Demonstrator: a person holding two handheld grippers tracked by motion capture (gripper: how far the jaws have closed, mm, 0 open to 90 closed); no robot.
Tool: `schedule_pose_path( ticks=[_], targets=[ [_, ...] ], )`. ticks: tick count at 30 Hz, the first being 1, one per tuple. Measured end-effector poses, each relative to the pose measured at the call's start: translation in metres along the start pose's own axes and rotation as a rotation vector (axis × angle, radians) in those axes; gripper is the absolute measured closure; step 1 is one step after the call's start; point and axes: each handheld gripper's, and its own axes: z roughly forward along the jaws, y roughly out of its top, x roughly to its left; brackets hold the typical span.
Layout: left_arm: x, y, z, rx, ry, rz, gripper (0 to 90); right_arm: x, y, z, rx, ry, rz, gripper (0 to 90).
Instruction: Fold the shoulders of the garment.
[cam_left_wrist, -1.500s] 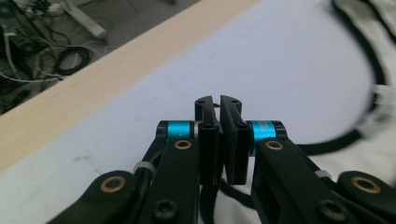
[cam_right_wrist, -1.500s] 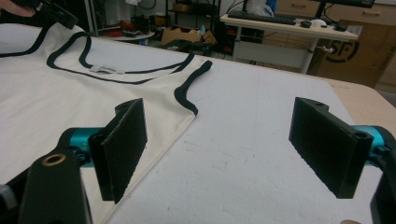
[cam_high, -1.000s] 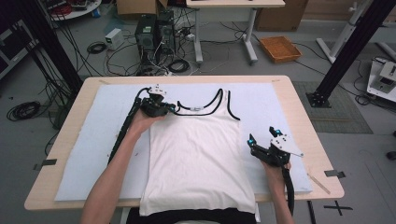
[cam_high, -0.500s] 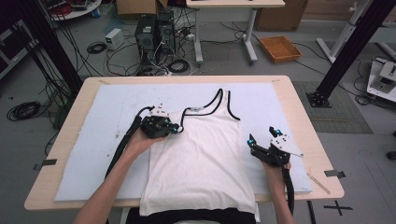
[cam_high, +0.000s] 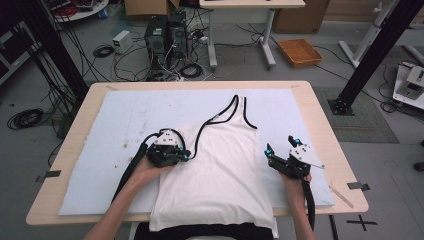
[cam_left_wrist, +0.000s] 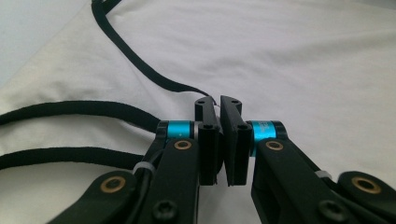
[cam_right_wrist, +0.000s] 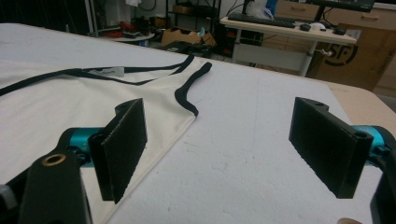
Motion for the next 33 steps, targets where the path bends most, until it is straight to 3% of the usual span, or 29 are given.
schedule_pose_path(
  ticks=[8,16,26,29,33],
  targets=[
    [-0.01,-0.006,-0.007,-0.036,-0.028,-0.007,85.1,0.0,0.0,0.0,-0.001,-0.001,0.002,19.1],
    [-0.012,-0.015,-0.002,-0.002,-0.046,-0.014,84.0,0.0,0.0,0.0,-0.003,-0.002,-0.002,19.1],
    [-0.025,-0.021,-0.01,0.01,-0.067,0.023,67.5,0.0,0.0,-0.001,-0.005,-0.002,-0.004,19.0],
    [-0.025,-0.026,-0.02,-0.022,-0.072,0.03,63.3,0.0,0.0,0.0,-0.006,-0.004,-0.001,19.0],
    [-0.016,-0.034,-0.031,-0.114,-0.05,0.003,57.9,0.0,0.0,-0.001,-0.002,-0.011,0.012,19.0]
  ],
)
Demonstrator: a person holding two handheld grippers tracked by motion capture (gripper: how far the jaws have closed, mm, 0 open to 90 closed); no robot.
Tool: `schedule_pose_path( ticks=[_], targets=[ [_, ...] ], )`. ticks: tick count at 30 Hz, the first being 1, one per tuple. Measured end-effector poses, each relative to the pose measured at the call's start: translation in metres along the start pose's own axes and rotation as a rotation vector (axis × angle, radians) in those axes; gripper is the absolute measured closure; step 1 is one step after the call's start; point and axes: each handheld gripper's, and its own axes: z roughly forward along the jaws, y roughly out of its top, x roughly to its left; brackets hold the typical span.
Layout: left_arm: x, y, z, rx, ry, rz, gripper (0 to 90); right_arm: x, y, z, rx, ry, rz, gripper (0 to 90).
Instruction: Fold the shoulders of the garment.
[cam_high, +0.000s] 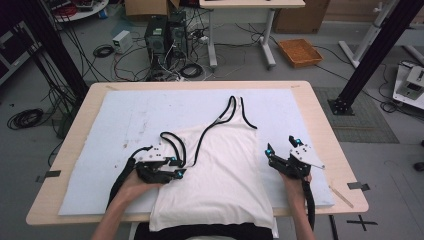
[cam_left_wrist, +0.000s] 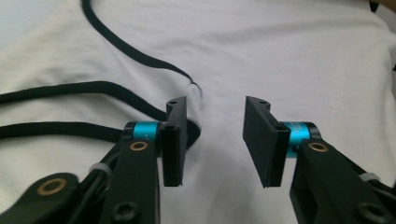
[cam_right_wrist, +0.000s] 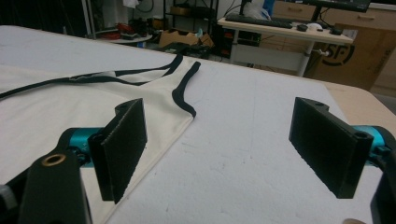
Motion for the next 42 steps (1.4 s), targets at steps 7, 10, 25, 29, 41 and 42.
schedule_pose_path(
  ticks=[7,10,25,29,41,42],
  targets=[
    [0.015,-0.01,-0.023,-0.111,0.119,-0.02,43.9,-0.001,0.0,0.001,0.008,0.006,0.005,19.0],
    [0.021,-0.013,-0.033,-0.154,0.169,-0.034,36.2,-0.001,0.0,0.001,0.006,0.006,0.005,19.0],
    [0.036,-0.03,-0.059,-0.179,0.369,-0.123,29.4,-0.002,0.003,0.007,0.063,0.033,0.002,19.0],
    [0.04,-0.033,-0.059,-0.179,0.386,-0.148,29.5,-0.005,0.006,0.012,0.106,0.095,0.054,19.0],
    [0.04,-0.031,-0.054,-0.132,0.48,-0.17,31.1,-0.023,0.067,0.094,0.288,0.262,0.119,24.1],
    [0.04,-0.031,-0.054,-0.135,0.479,-0.173,31.0,-0.025,0.072,0.103,0.299,0.26,0.119,24.1]
  ],
)
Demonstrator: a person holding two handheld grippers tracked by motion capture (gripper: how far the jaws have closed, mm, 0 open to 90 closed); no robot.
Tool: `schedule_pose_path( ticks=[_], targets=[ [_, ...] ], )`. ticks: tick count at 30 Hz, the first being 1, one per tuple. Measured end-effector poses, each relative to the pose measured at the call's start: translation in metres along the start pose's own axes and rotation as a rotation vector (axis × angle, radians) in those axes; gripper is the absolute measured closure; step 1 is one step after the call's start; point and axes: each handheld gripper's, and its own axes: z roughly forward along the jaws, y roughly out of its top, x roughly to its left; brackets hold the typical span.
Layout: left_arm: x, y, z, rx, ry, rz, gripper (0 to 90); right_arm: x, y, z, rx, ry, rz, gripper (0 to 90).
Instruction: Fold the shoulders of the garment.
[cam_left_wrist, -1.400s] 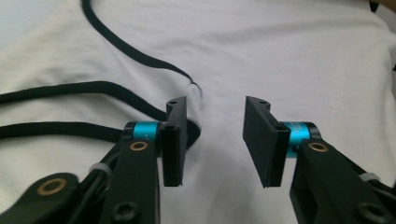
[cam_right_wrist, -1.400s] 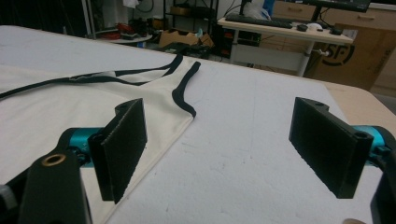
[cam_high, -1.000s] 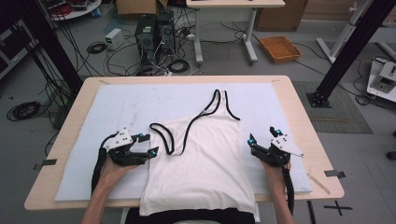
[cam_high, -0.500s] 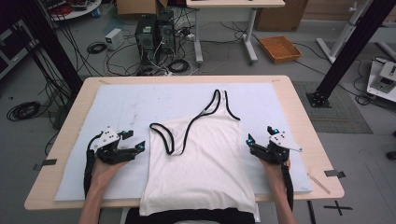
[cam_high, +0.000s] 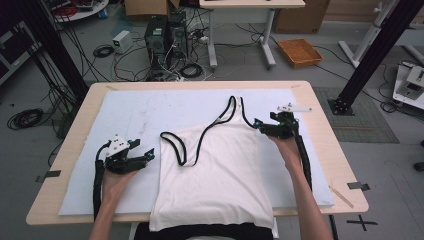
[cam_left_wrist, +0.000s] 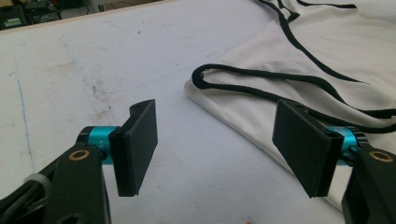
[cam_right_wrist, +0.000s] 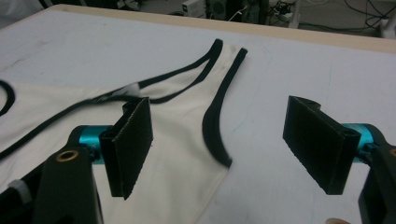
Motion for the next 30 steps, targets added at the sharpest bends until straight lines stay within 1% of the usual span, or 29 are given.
schedule_pose_path(
  ticks=[2,3,4,5,6,7,8,9,10,11,12,13,14,16,18,20,22,24,26,30],
  targets=[
    [0.0,0.0,0.0,0.0,-0.001,-0.009,31.0,-0.004,0.015,0.013,0.029,0.001,0.002,24.1],
    [0.0,0.0,0.0,0.0,-0.002,-0.007,31.0,-0.005,0.021,0.02,0.044,0.005,-0.006,24.1],
    [0.0,0.0,0.0,0.0,-0.002,-0.007,31.0,-0.005,0.021,0.02,0.044,0.005,-0.006,24.1],
    [0.0,0.0,0.0,0.0,-0.002,-0.007,31.0,-0.006,0.028,0.028,0.065,0.005,-0.014,24.1],
    [0.0,0.0,0.0,0.0,0.0,0.002,31.0,-0.006,0.028,0.028,0.065,0.005,-0.014,24.1],
    [-0.001,0.0,0.0,0.001,0.007,0.011,31.0,-0.009,0.044,0.052,0.12,-0.012,-0.039,29.2],
    [-0.002,0.0,0.0,0.0,0.008,0.013,31.0,-0.011,0.049,0.06,0.143,-0.015,-0.048,30.5],
    [-0.002,0.0,0.0,0.0,0.008,0.013,31.1,-0.011,0.049,0.06,0.143,-0.015,-0.048,30.5],
    [-0.002,0.0,0.0,0.0,0.015,0.016,31.0,-0.013,0.058,0.076,0.174,-0.022,-0.065,32.5],
    [-0.003,0.0,0.0,-0.001,0.015,0.018,31.1,-0.014,0.062,0.084,0.187,-0.038,-0.082,33.4],
    [-0.003,0.0,0.0,-0.001,0.015,0.018,31.1,-0.014,0.062,0.084,0.187,-0.038,-0.082,33.4],
    [-0.003,0.0,0.0,-0.003,0.016,0.018,31.1,-0.015,0.066,0.092,0.201,-0.048,-0.094,33.7],
    [-0.003,0.0,0.0,-0.004,0.015,0.019,31.1,-0.017,0.073,0.105,0.225,-0.061,-0.09,34.0],
    [-0.003,0.0,-0.001,-0.005,0.016,0.021,31.2,-0.02,0.077,0.116,0.245,-0.067,-0.086,34.3],
    [-0.003,-0.001,-0.001,-0.008,0.021,0.017,31.3,-0.021,0.082,0.126,0.264,-0.077,-0.091,37.7],
    [-0.002,0.0,0.0,-0.005,0.02,0.016,31.5,-0.019,0.087,0.135,0.278,-0.114,-0.128,40.0],
    [-0.003,0.0,0.0,-0.003,0.018,0.017,31.5,-0.019,0.091,0.144,0.293,-0.115,-0.134,40.6],
    [-0.003,-0.001,0.0,-0.004,0.022,0.022,31.5,-0.02,0.093,0.152,0.306,-0.126,-0.126,41.8],
    [-0.004,0.0,0.0,-0.003,0.025,0.027,31.5,-0.023,0.091,0.164,0.328,-0.121,-0.1,43.5],
    [-0.004,-0.001,0.0,-0.005,0.028,0.029,31.6,-0.024,0.085,0.176,0.344,-0.124,-0.089,46.2]
  ],
)
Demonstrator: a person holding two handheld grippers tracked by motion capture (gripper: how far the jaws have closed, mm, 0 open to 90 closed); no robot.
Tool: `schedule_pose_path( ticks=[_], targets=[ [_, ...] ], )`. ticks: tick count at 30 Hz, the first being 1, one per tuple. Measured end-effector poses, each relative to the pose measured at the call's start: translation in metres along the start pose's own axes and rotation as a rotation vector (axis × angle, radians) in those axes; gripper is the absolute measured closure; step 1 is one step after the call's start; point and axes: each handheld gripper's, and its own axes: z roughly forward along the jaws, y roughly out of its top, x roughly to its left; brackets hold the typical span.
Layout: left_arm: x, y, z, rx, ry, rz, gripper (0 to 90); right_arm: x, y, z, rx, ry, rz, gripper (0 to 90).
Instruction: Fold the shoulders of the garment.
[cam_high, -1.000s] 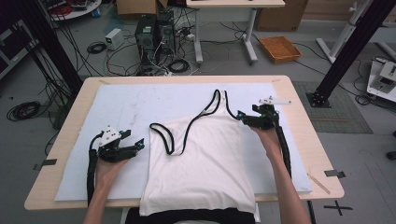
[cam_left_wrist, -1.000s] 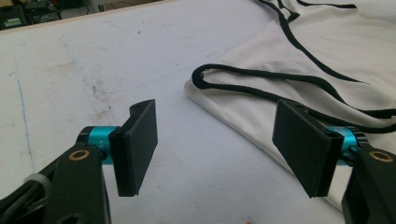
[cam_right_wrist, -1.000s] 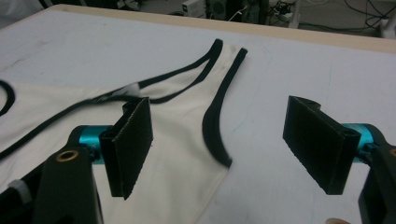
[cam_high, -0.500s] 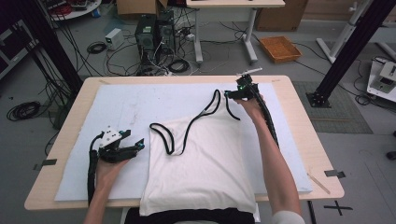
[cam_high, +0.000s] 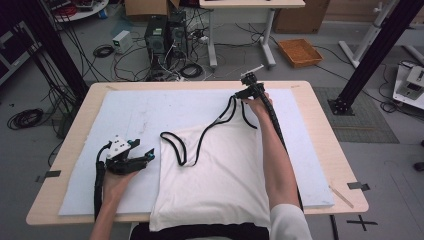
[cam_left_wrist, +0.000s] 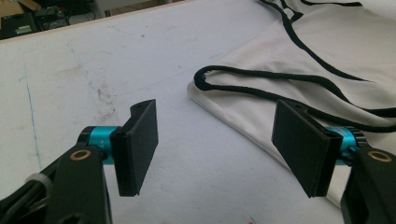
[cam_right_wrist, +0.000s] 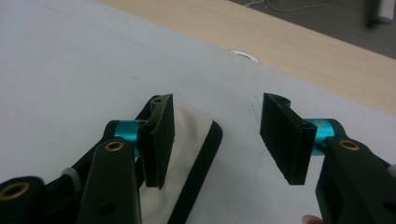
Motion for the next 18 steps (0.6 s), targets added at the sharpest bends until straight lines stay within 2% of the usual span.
schedule_pose_path(
  ticks=[2,5,8,9,10,13,14,18],
  targets=[
    [0.0,0.0,0.0,0.002,0.003,0.004,31.7,0.0,-0.002,0.006,0.012,-0.002,0.009,49.7],
    [-0.001,0.0,0.0,0.005,0.005,0.008,32.2,0.001,-0.003,0.01,-0.004,0.015,0.03,53.1],
    [-0.001,0.0,0.0,0.006,0.005,0.01,32.2,0.005,-0.004,0.015,0.009,0.006,0.007,58.6],
    [-0.001,0.0,0.0,0.006,0.005,0.01,32.2,0.007,-0.004,0.017,0.018,0.001,-0.007,61.4],
    [-0.001,0.0,0.0,0.002,0.005,0.008,32.2,0.008,-0.006,0.02,0.03,0.007,0.0,66.6],
    [-0.001,0.0,0.0,0.001,0.006,0.01,32.2,0.008,-0.006,0.021,0.024,0.022,0.036,72.0],
    [-0.001,0.0,0.0,0.002,0.005,0.009,32.3,0.008,-0.006,0.02,0.023,0.029,0.038,78.8],
    [-0.001,0.0,0.0,-0.003,0.005,0.007,32.3,0.01,-0.005,0.017,0.023,0.022,-0.012,85.1]
  ],
)
